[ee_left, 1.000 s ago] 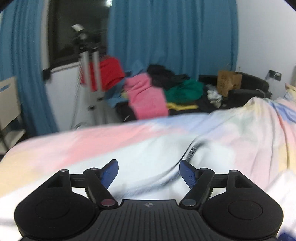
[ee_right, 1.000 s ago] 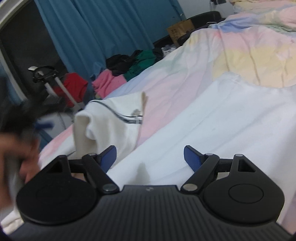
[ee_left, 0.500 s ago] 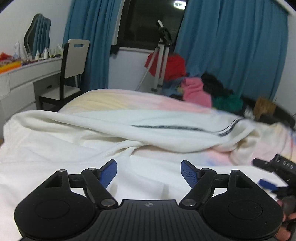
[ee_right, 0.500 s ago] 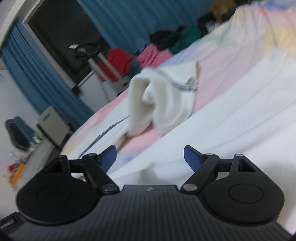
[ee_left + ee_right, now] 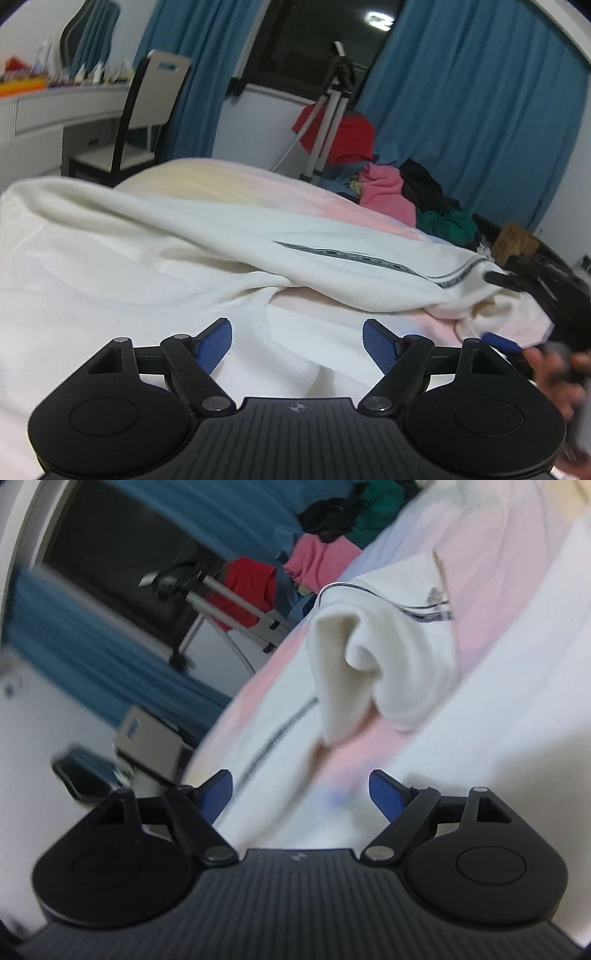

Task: Fold clothes
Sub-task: 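Grasp the sweatshirt hem with the right gripper and pull it flat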

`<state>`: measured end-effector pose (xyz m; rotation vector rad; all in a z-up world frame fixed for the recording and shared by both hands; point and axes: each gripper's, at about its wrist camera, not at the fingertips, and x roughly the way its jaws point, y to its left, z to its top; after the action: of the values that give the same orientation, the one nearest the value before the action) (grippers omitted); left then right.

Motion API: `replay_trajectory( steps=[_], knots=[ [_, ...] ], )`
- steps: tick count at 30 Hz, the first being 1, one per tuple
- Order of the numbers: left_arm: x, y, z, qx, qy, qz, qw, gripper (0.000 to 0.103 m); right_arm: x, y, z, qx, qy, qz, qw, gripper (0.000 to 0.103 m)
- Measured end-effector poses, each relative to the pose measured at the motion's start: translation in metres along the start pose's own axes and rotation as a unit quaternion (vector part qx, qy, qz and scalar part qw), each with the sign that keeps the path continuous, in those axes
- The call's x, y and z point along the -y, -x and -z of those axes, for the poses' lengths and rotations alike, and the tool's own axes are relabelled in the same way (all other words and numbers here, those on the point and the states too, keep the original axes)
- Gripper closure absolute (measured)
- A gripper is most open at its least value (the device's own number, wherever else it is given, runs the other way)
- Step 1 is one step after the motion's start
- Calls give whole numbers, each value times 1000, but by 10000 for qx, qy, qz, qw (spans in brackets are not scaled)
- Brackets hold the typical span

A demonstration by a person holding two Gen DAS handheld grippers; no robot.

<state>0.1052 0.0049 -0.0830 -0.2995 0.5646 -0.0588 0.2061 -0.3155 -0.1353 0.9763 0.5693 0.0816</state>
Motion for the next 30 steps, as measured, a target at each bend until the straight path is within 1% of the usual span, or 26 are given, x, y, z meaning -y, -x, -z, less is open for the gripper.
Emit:
replay_trajectory(
  steps=[1,2,4,5,6,8,9,10,11,12,13,14,16,19,21,23,24,26,30],
  knots=[
    [-4,-4,0,-15,2,-13,10000,23,-1,-14,-7,-4,-59,52,10000,19],
    [-7,-7,0,-31,1,-28,10000,23,-3,-27,-14,57,-36,200,9998,20],
    [-15,-15,0,-85,30,-78,9999,23,-2,-50,-27,260,-29,637,9976,21],
    [-16,-18,1,-114,95,-84,9999,23,1,-60,-34,384,-129,909,9950,21],
    [-19,-23,1,-185,185,-65,9996,23,4,-70,-41,508,-230,1181,9914,19],
    [-22,-31,0,-303,322,-26,9990,23,10,-81,-58,742,-508,1505,9845,19],
    [-23,-35,0,-347,367,-7,9987,23,10,-84,-67,858,-518,1654,9811,22],
    [-23,-37,0,-352,368,-4,9987,23,8,-85,-78,994,-399,1825,9774,29],
    [-23,-40,-1,-354,367,-1,9987,23,3,-86,-88,1067,-228,1980,9741,46],
    [-23,-42,0,-359,366,-1,9987,23,-3,-87,-98,1065,-29,2086,9722,59],
    [-22,-44,0,-365,365,-1,9987,23,-13,-88,-107,1080,215,2188,9695,70],
    [-22,-46,1,-370,363,-1,9987,23,-24,-87,-116,1111,474,2295,9658,87],
    [-21,-49,1,-379,360,-14,9986,23,-50,-81,-131,1243,872,2240,9627,88],
    [-19,-51,1,-367,370,-10,9986,23,-84,-46,-141,1900,1387,1570,9592,89],
    [-19,-51,0,-336,366,-20,9988,23,-96,-26,-142,2237,1845,1506,9451,89],
    [-19,-51,-1,-305,361,-31,9989,23,-84,-7,-139,2386,1960,1632,9370,89],
    [-19,-51,-1,-290,358,-36,9989,23,-70,-1,-137,2349,1901,1707,9379,89],
    [-19,-50,-2,-259,353,-46,9990,23,-35,6,-130,2137,1711,1927,9423,89],
    [-16,-49,0,-258,273,-70,9993,23,40,2,-108,1514,1217,2509,9483,89]
  ],
)
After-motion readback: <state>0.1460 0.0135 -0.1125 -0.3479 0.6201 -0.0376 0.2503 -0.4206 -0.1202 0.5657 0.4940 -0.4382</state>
